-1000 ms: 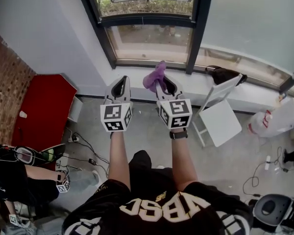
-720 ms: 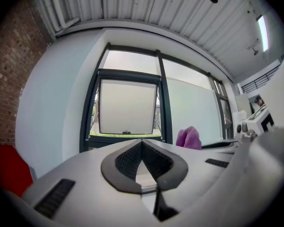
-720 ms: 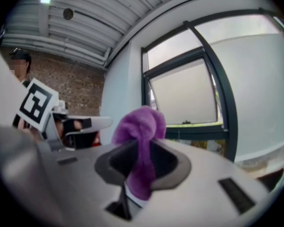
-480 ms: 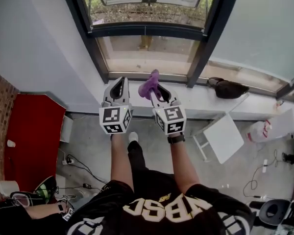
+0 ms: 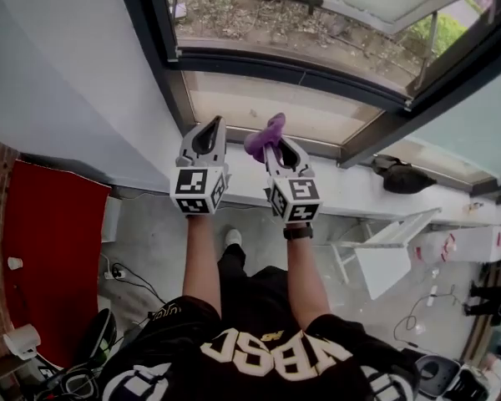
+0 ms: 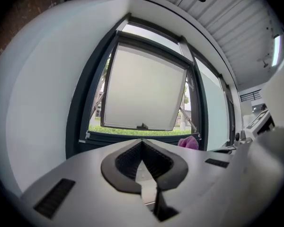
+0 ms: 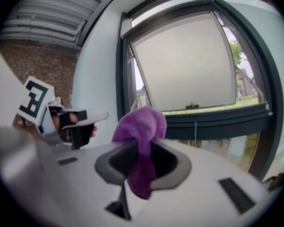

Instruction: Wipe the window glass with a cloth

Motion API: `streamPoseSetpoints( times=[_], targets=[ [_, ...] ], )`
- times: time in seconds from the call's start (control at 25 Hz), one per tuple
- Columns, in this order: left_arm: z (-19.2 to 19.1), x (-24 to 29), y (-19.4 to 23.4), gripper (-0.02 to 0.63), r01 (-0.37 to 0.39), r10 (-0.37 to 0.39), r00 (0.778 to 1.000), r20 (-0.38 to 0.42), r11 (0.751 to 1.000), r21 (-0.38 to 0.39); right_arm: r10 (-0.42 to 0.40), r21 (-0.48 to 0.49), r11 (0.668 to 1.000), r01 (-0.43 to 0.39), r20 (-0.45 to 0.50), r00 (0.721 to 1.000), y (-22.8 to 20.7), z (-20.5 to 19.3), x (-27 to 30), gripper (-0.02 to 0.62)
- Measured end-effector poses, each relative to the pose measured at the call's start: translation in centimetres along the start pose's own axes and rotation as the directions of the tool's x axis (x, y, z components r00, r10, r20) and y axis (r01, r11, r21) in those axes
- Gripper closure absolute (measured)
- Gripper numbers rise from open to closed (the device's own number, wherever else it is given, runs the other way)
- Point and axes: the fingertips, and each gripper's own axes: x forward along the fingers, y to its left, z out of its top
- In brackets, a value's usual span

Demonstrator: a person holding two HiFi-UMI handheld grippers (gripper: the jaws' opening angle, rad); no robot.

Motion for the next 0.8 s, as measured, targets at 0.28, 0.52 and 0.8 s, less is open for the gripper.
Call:
streamPoseSetpoints(
  times=[0.28,0.52,0.8],
  targets=[
    [-3.7,1.9,6.1,0.583,-0.071,0.069,0.995,-0.069,0.997,-0.025,0.068,0.008,0.998,-0.067,-0.096,0.993,1.4,-3.9,9.8,0.505],
    [-6.7,1.4,12.8,0.583,-0.191,0.179,0.980,-0.083,0.968,-0.165,0.337,-0.025,0.941,-0.339,-0.063,0.940,6.9,-6.0,20.5,0.505],
    [-9.5,0.2,15.1,0.583,-0.324,0.306,0.945,-0.118,0.928,-0.183,0.376,-0.008,0.925,-0.381,-0.137,0.916,9.6,-9.1,33.4,0.506]
  ],
)
